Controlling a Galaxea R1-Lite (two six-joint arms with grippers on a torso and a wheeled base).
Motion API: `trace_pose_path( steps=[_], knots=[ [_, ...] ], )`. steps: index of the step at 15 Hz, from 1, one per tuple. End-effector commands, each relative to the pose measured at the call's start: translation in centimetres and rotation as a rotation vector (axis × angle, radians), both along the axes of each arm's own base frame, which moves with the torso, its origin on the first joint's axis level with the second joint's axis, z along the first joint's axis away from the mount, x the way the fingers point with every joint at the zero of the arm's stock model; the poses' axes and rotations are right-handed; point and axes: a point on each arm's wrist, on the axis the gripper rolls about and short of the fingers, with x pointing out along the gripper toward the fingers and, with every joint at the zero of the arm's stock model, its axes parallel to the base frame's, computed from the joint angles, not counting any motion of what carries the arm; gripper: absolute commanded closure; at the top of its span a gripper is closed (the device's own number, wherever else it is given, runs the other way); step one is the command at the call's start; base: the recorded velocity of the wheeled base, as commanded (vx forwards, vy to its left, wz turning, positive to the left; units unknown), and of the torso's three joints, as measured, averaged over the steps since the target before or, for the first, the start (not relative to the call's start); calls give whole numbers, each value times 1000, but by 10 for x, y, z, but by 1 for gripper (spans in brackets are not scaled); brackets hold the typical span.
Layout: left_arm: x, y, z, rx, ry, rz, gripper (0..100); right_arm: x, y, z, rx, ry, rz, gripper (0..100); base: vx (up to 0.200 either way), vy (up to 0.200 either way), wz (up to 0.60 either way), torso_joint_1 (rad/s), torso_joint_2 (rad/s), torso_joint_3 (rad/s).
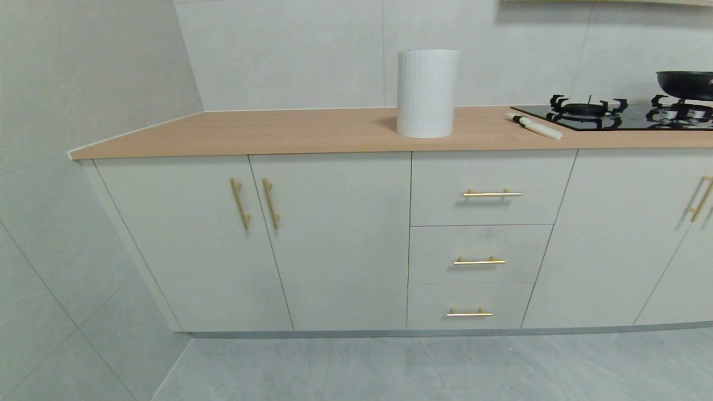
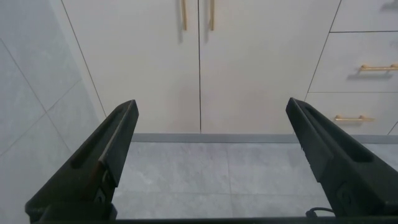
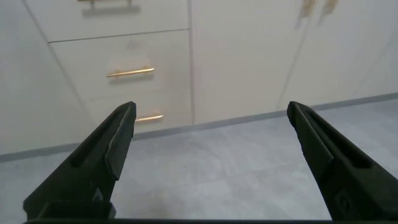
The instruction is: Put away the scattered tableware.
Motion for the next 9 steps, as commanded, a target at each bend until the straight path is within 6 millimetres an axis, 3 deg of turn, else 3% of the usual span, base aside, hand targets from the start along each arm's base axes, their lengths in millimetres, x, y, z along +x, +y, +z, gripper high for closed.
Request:
trace_pose_path(
  steps=[1, 5, 6, 9],
  knots=[
    [0, 0, 0, 0, 0, 1, 0, -22, 2, -42, -46, -114, -27, 0, 0, 0, 0, 0, 0, 0],
    [0, 0, 0, 0, 0, 1, 0, -15, 3, -55, -13, -128, 15, 0, 0, 0, 0, 0, 0, 0],
    [0, 0, 0, 0, 0, 1, 0, -14, 5, -55, 25, -135, 117, 0, 0, 0, 0, 0, 0, 0],
    [0, 0, 0, 0, 0, 1, 0, -14, 7, -57, 68, -131, 211, 0, 0, 0, 0, 0, 0, 0]
  ],
)
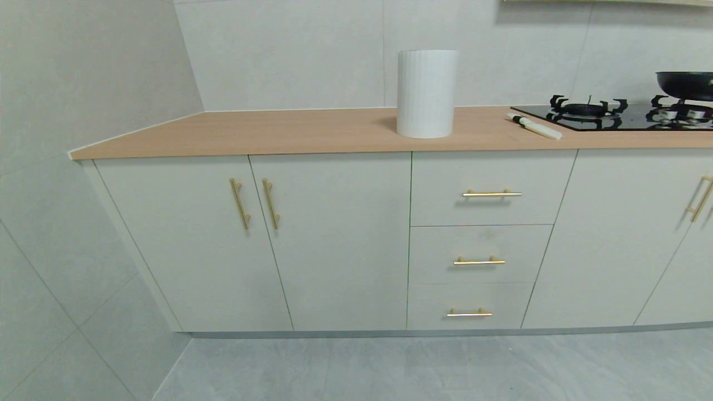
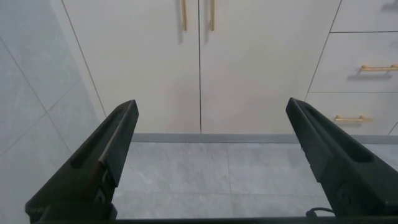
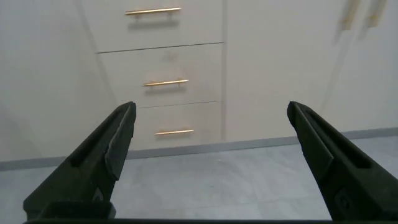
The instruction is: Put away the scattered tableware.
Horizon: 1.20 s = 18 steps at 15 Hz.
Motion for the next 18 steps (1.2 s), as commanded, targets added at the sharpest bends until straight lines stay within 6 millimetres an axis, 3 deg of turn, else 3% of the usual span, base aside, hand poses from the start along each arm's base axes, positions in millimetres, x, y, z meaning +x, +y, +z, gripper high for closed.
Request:
trace_pose_path(
  steps=[1, 2, 18],
  knots=[
    [0, 0, 0, 0, 0, 1, 0, 0, 0, -1, -1, 2, 9, 0, 0, 0, 0, 0, 0, 0],
    [0, 0, 0, 0, 0, 1, 0, 0, 2, -4, -58, 26, 107, 0, 0, 0, 0, 0, 0, 0],
    [0, 0, 0, 23, 1, -1, 0, 0, 3, -5, -56, 38, 112, 0, 0, 0, 0, 0, 0, 0]
  ],
)
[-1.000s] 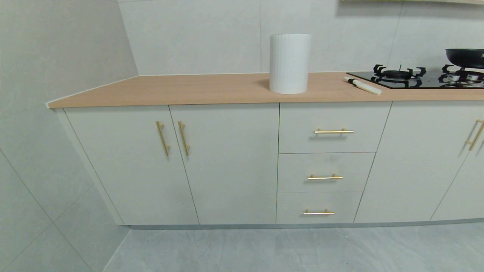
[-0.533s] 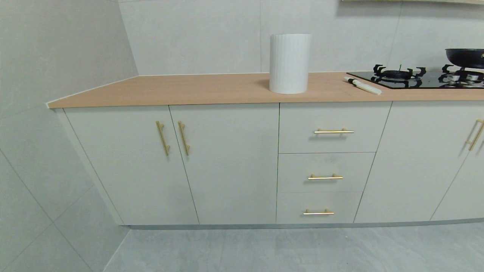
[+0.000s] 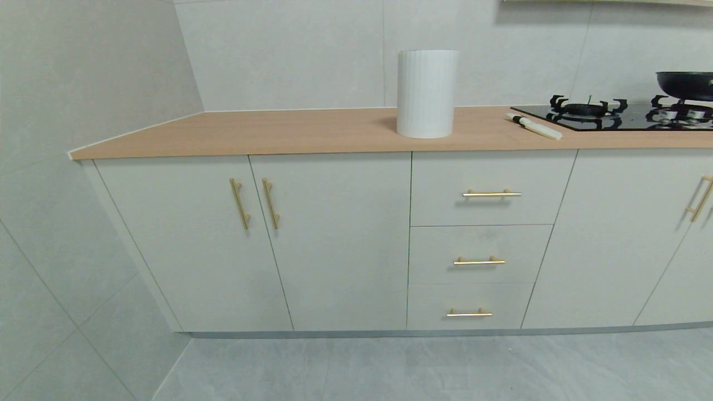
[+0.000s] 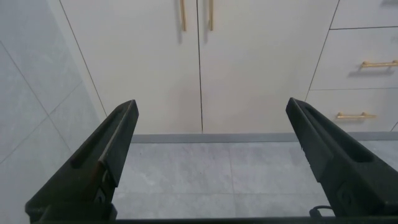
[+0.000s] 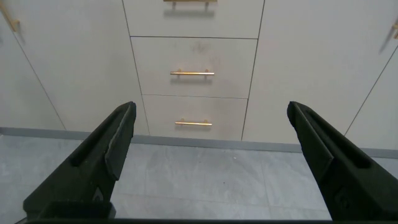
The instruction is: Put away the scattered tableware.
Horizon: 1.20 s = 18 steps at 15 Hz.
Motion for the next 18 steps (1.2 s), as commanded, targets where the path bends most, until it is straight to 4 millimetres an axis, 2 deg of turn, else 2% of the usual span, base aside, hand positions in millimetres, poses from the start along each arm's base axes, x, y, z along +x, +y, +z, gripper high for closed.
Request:
trace_pose_path(
  steps=[1, 4, 18],
  knots=[
    [0, 0, 0, -2, 0, 1, 0, 0, 0, 0, 0, 3, 1, 0, 0, 0, 0, 0, 0, 0],
    [0, 0, 0, -7, 0, 1, 0, 0, 0, 0, 3, 4, 1, 0, 0, 0, 0, 0, 0, 0],
    [0, 0, 0, -16, 0, 3, 0, 0, 0, 0, 10, 4, -1, 0, 200, 0, 0, 2, 2, 2]
  ],
)
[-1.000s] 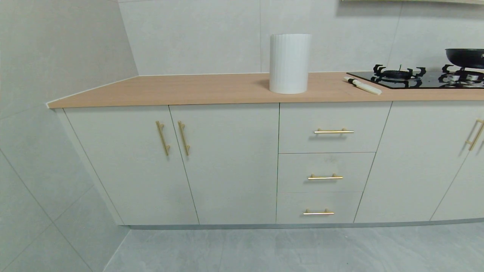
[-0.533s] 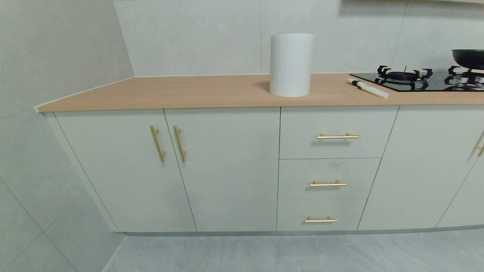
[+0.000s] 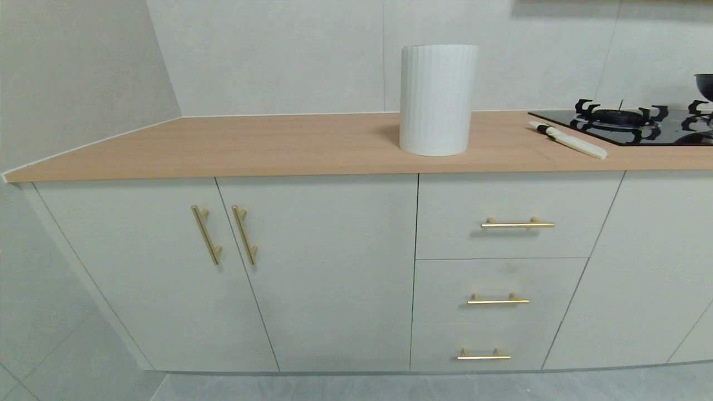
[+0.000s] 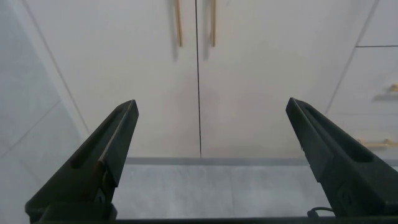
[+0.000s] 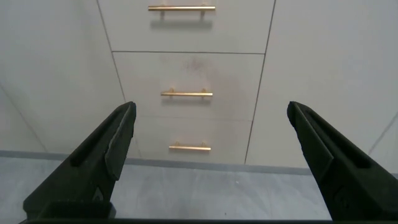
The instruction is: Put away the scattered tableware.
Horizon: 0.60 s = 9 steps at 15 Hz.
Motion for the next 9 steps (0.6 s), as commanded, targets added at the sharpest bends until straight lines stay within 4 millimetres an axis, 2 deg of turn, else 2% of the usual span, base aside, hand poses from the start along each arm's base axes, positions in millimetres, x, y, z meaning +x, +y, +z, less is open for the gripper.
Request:
trace_pose_path(
  steps=[1, 7, 9],
  knots=[
    [0, 0, 0, 0, 0, 1, 0, 0, 0, 0, 0, 2, 1, 0, 200, 0, 0, 7, 2, 2],
    [0, 0, 0, 0, 0, 2, 0, 0, 0, 0, 0, 2, 1, 0, 200, 0, 0, 2, 2, 2],
    [0, 0, 0, 0, 0, 1, 0, 0, 0, 0, 0, 2, 1, 0, 0, 0, 0, 0, 0, 0]
  ],
)
